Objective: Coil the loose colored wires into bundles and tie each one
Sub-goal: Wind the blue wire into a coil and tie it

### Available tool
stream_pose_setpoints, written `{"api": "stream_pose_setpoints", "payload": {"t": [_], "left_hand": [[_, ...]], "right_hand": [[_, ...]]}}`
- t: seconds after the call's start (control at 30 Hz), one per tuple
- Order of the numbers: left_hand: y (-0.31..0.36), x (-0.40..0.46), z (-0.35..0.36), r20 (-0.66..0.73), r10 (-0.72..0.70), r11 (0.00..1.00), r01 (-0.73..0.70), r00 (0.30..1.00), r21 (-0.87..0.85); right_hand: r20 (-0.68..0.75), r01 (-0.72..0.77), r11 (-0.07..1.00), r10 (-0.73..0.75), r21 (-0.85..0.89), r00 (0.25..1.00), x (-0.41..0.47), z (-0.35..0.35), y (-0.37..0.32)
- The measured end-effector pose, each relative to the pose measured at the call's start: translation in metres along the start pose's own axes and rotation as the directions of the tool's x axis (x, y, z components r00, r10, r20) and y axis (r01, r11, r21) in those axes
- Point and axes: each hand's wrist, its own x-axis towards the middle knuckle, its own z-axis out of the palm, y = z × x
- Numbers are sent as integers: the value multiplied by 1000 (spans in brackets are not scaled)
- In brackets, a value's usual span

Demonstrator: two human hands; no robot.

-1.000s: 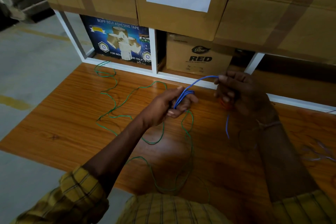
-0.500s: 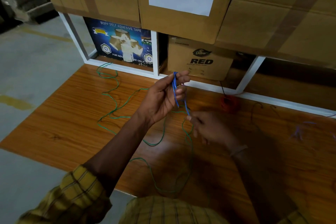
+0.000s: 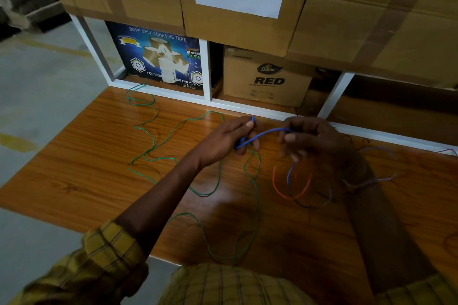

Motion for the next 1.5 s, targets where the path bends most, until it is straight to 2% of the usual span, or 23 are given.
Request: {"api": "stream_pose_setpoints", "payload": {"t": [0.1, 0.2, 0.27, 0.33, 0.47, 0.53, 0.63, 0.73, 0.8, 0.93, 1.1, 1.23, 1.33, 1.43, 1.5], "left_hand": [[8, -1, 0, 56, 32, 991, -25, 998, -130], [18, -1, 0, 121, 31, 962, 3, 992, -273], [23, -2, -1, 168, 9, 930, 54, 986, -364], [25, -3, -3, 217, -15, 874, 118, 976, -470], [22, -2, -11, 264, 9, 725, 175, 965, -667], [22, -2, -13, 242, 3, 653, 182, 970, -735], [24, -1, -13, 200, 29, 565, 149, 979, -811], [29, 2, -16, 163, 42, 511, 119, 986, -852], [31, 4, -19, 143, 38, 501, 106, 989, -859], [31, 6, -23, 129, 16, 533, 100, 992, -840], [28, 4, -20, 146, 25, 531, 111, 989, -840], [33, 5, -16, 90, 80, 437, 46, 993, -898], [37, 9, -13, 20, 84, 425, -18, 996, -905], [36, 13, -12, -18, 51, 495, -41, 999, -868], [32, 15, -8, -69, 3, 651, -55, 998, -757]], "right_hand": [[-87, 43, 968, -22, 247, 996, 5, -9, 2], [-193, 69, 950, -9, 306, 981, 13, -11, 7], [-256, 51, 970, 12, 238, 967, 20, -12, 13], [-291, 34, 995, -7, 90, 957, 27, -12, 21], [-274, 58, 987, -98, -151, 957, 31, -6, 36], [-258, 16, 984, -63, -180, 964, 31, -3, 44], [-235, -118, 977, 74, -179, 969, 29, 0, 64], [-252, -202, 964, 155, -174, 955, 24, 4, 80], [-237, -226, 964, 190, -137, 953, 22, 9, 86], [-230, -226, 949, 175, -219, 957, 25, 20, 94], [-269, -210, 966, 164, -151, 949, 37, 33, 98], [-226, -235, 928, 172, -291, 959, 41, 54, 104], [-194, -203, 856, 123, -476, 973, 38, 64, 105], [-39, -73, 710, 64, -701, 997, 32, 68, 95], [38, -2, 659, 47, -752, 998, 26, 67, 85]]}}
